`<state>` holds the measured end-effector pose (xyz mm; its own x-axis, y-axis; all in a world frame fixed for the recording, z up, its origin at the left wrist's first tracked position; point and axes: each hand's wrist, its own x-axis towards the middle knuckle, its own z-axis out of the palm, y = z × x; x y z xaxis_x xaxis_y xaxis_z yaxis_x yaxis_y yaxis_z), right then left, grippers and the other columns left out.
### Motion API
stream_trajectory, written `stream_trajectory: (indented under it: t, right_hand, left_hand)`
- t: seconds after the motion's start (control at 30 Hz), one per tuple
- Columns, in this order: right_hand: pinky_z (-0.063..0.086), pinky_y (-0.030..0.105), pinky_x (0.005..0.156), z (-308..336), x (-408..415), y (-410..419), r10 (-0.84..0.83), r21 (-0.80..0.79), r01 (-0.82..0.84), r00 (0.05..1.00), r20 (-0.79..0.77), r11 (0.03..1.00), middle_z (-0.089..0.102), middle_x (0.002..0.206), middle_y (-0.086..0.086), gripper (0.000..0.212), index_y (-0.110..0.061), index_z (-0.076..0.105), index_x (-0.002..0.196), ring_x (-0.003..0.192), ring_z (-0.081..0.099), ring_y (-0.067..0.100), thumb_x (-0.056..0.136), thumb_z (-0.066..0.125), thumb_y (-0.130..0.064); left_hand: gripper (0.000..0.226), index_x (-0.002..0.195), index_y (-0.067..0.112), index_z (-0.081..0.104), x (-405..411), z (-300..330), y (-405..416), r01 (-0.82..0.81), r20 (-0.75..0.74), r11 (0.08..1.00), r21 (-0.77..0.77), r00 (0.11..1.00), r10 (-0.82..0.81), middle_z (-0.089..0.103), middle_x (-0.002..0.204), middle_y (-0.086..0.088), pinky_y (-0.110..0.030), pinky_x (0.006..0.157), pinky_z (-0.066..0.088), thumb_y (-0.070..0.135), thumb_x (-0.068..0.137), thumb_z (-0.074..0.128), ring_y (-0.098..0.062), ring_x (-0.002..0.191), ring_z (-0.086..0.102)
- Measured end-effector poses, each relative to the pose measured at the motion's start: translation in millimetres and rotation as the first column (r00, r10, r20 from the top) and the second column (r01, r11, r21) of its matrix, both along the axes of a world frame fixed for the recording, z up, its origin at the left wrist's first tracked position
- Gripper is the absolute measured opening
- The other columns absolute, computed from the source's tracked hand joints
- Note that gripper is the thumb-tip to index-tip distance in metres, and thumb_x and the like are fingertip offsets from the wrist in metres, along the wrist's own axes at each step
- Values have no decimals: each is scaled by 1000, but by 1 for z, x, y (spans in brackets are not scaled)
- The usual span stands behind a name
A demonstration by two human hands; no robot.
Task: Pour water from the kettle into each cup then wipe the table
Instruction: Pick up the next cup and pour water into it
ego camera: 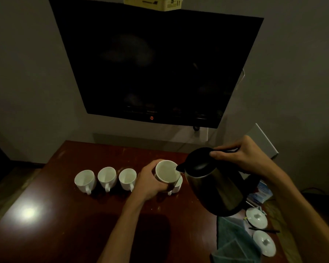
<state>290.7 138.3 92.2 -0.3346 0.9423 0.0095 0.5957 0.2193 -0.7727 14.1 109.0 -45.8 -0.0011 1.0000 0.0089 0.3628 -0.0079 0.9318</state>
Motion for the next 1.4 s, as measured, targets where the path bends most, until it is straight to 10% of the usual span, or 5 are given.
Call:
stream_trajectory:
  t: [1.13, 1.4]
  right_hand:
    - [59, 32, 77, 5, -7, -13, 18, -2, -18, 1000, 7, 1000, 80, 86, -13, 26, -30, 79, 93, 81, 75, 5, 71, 76, -44]
    - [60, 49, 88, 5, -6, -18, 12, -13, -11, 999, 35, 1000, 80, 90, -10, 32, -26, 81, 97, 86, 75, 11, 73, 76, -46]
  left_hand:
    - [71, 117, 37, 58, 3, -8, -16, -2, 66, 1000, -11, 998, 3, 65, 108, 21, -9, 74, 48, 22, 59, 95, 14, 101, 57]
    - [72, 119, 37, 59, 4, -13, -17, -4, 75, 1000, -13, 997, 5, 67, 111, 18, -18, 85, 51, 23, 58, 95, 7, 103, 60]
